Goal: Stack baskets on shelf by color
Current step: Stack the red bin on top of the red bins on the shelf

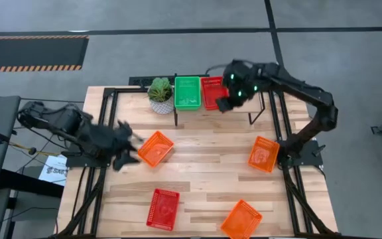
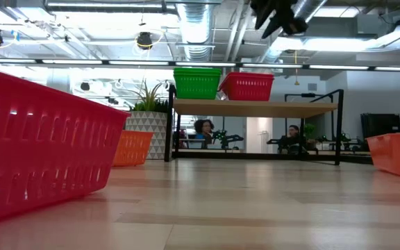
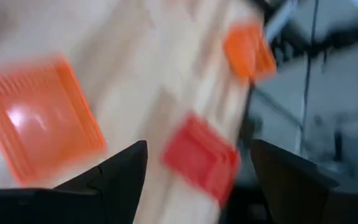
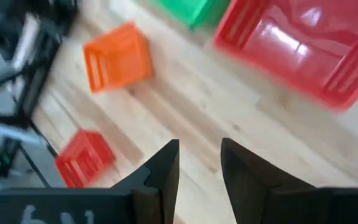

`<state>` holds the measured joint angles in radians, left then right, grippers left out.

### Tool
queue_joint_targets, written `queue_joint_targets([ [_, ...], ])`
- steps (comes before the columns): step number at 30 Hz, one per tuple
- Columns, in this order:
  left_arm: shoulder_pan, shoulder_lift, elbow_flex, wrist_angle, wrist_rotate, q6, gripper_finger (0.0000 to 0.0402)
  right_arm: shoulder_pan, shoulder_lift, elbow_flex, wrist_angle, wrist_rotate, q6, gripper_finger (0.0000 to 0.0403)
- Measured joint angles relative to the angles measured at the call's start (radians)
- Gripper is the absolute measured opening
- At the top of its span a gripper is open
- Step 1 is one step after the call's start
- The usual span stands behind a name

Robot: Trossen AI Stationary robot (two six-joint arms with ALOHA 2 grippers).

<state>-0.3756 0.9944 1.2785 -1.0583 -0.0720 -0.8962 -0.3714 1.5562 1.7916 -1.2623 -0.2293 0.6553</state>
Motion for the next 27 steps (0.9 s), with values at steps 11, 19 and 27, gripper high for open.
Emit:
queue_joint_targets([
  [11,-0.456,0.175,-0.176,0.004,0.035,-0.404,0.0274,0.38,0.003,0.0,-0.019,0.202,0.138,0.0131],
  [19,-0.644,0.352,-0.287,0.293,0.022,-0.531,0.0274,0.512,0.003,0.0,0.017,0.286,0.238,0.0129],
  [27,-0.62,0.559,-0.289,0.538,0.032,-0.368,0.0274,0.558,0.003,0.0,0.111,0.299,0.254,0.0129],
])
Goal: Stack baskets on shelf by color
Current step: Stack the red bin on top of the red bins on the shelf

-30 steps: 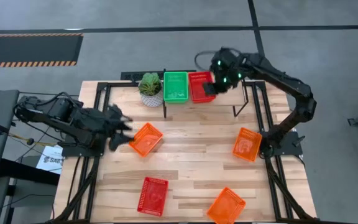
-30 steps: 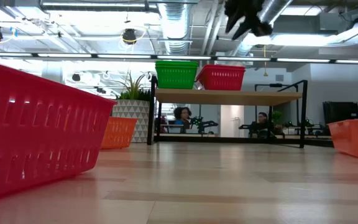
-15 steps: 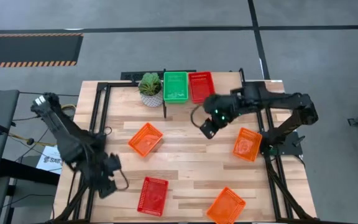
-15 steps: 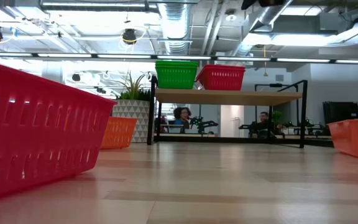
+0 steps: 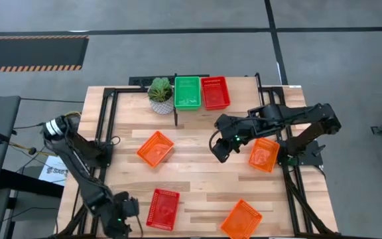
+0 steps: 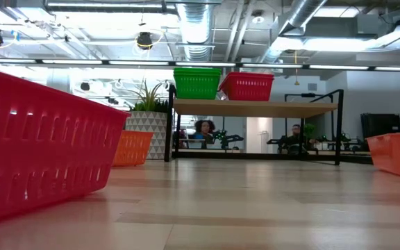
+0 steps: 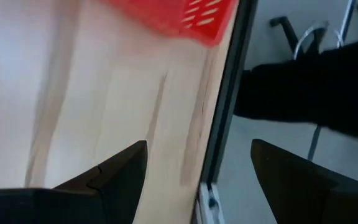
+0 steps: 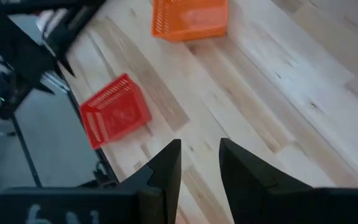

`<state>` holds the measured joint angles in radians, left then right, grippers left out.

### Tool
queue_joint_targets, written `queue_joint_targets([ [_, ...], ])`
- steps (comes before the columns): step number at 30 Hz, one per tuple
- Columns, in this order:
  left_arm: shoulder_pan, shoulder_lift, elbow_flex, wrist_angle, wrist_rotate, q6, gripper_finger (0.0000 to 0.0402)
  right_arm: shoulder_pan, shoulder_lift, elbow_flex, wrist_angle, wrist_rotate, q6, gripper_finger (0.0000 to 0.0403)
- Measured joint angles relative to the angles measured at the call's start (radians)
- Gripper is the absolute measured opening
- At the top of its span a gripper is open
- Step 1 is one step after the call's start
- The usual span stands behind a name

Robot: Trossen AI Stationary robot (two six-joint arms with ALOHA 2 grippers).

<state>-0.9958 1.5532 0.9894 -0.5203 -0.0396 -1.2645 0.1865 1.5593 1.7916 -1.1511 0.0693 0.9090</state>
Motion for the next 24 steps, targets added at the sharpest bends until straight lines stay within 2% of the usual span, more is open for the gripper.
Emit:
queue_joint_targets([
  [6,0.082,0.077,0.0,0.068,0.068,0.28,0.0274,0.004,0.0,0.0,0.009,0.008,0.003,0.0129],
  [14,0.289,0.184,0.0,0.121,0.075,0.615,0.0274,0.019,0.0,0.0,0.007,0.008,0.033,0.0129],
  [20,0.519,0.255,0.0,0.322,0.077,0.759,0.0274,0.065,0.0,0.0,0.0,0.013,0.049,0.0129],
  [24,0.693,0.292,0.002,0.535,0.099,0.748,0.0274,0.104,0.0,0.0,-0.06,0.063,0.131,0.0129],
])
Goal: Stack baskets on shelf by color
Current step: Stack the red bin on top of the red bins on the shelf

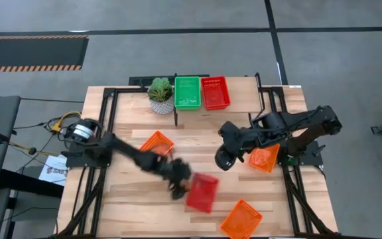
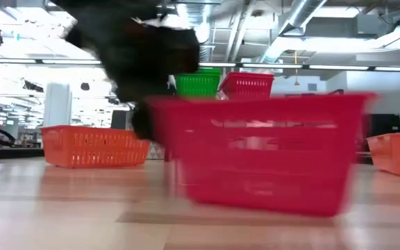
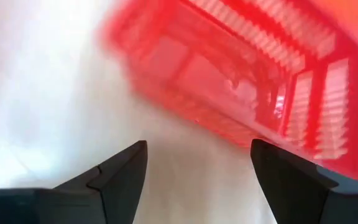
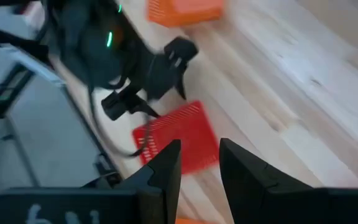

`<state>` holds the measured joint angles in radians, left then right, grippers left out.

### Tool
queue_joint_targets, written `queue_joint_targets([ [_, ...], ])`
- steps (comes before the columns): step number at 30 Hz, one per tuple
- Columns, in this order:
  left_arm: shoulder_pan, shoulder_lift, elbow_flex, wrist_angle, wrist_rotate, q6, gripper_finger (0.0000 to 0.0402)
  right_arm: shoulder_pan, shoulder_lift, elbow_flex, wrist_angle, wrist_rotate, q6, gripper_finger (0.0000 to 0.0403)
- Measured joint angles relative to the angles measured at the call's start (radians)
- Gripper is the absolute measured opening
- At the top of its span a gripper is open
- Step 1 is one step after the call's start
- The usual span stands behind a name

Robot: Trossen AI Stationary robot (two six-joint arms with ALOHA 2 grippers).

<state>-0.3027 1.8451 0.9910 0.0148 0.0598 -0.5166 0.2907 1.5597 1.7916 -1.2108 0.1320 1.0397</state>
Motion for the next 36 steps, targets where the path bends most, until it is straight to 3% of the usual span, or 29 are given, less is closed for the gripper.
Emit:
queue_joint_targets([
  [5,0.164,0.038,0.054,0.098,0.105,-0.03,0.0274,0.086,0.0,-0.007,-0.195,0.096,0.232,0.0129],
  [8,0.228,0.039,0.084,0.09,0.164,-0.065,0.0274,0.161,0.0,-0.068,-0.213,0.107,0.383,0.0129],
  [12,0.293,0.009,0.118,0.045,0.372,-0.132,0.0274,0.266,-0.002,-0.157,-0.156,0.107,0.458,0.0129],
  [14,0.303,-0.029,0.125,0.023,0.483,-0.169,0.0274,0.298,0.0,-0.215,-0.07,0.104,0.42,0.0129],
  [17,0.3,-0.113,0.126,-0.033,0.61,-0.188,0.0274,0.305,0.002,-0.268,0.062,0.102,0.211,0.0129],
  [20,0.278,-0.231,0.126,-0.133,0.649,-0.173,0.0274,0.279,0.001,-0.282,0.104,0.096,-0.036,0.0129],
  [25,0.218,-0.455,0.127,-0.273,0.551,-0.135,0.0274,0.184,0.001,-0.282,0.152,0.065,-0.456,0.0129],
  [30,0.138,-0.663,0.127,-0.364,0.287,-0.134,0.0274,0.09,0.026,-0.282,0.23,0.02,-0.875,0.0131],
  [36,0.029,-0.841,0.127,-0.479,-0.017,-0.183,0.0274,0.005,0.135,-0.282,0.245,-0.097,-1.163,0.0172],
])
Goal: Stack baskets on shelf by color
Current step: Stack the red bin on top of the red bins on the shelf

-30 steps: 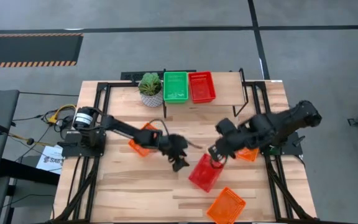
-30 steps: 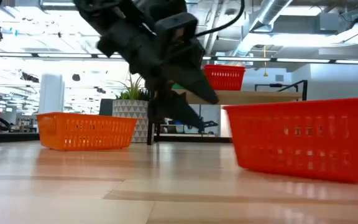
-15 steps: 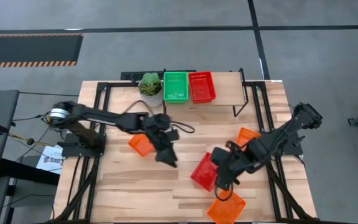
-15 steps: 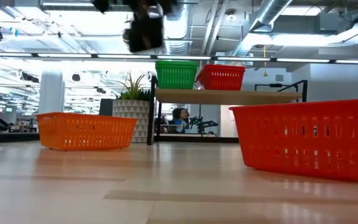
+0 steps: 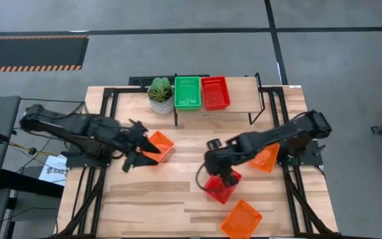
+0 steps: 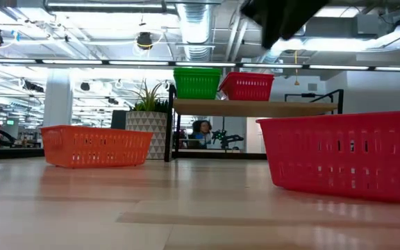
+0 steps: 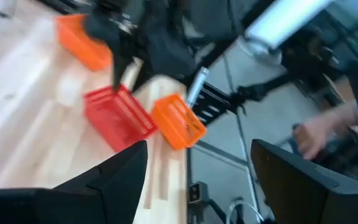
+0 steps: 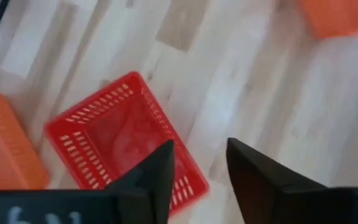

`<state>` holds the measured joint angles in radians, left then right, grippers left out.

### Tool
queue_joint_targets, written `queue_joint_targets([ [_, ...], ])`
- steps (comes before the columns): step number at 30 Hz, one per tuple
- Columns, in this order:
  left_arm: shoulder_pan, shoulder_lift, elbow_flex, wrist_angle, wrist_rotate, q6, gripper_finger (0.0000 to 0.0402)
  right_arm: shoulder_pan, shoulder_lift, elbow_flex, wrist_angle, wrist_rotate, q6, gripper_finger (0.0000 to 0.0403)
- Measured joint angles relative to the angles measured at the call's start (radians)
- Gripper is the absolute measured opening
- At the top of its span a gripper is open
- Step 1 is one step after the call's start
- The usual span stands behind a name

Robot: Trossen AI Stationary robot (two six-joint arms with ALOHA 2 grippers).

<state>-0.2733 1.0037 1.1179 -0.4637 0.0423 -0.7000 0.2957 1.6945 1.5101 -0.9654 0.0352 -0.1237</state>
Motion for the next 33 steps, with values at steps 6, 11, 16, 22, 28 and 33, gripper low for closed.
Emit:
queue_joint_targets([
  [6,-0.095,-0.097,-0.002,-0.115,-0.193,-0.078,0.0274,-0.027,0.152,0.001,-0.011,-0.042,-0.097,0.0226],
  [11,-0.138,-0.126,-0.002,-0.17,-0.269,-0.13,0.0274,-0.03,0.258,0.001,-0.027,-0.078,-0.166,0.0231],
  [16,-0.152,-0.129,-0.002,-0.195,-0.277,-0.137,0.0274,-0.03,0.322,0.0,-0.037,-0.098,-0.147,0.0213],
  [22,-0.152,-0.122,-0.002,-0.213,-0.276,-0.14,0.0274,-0.031,0.333,0.002,-0.009,-0.09,-0.099,0.011],
  [28,-0.152,-0.121,-0.002,-0.258,-0.264,-0.156,0.0274,-0.048,0.293,0.005,-0.03,-0.151,0.018,0.0016],
  [33,-0.152,-0.121,-0.002,-0.289,-0.264,-0.16,0.0274,-0.099,0.155,0.008,-0.043,-0.218,0.164,0.0008],
])
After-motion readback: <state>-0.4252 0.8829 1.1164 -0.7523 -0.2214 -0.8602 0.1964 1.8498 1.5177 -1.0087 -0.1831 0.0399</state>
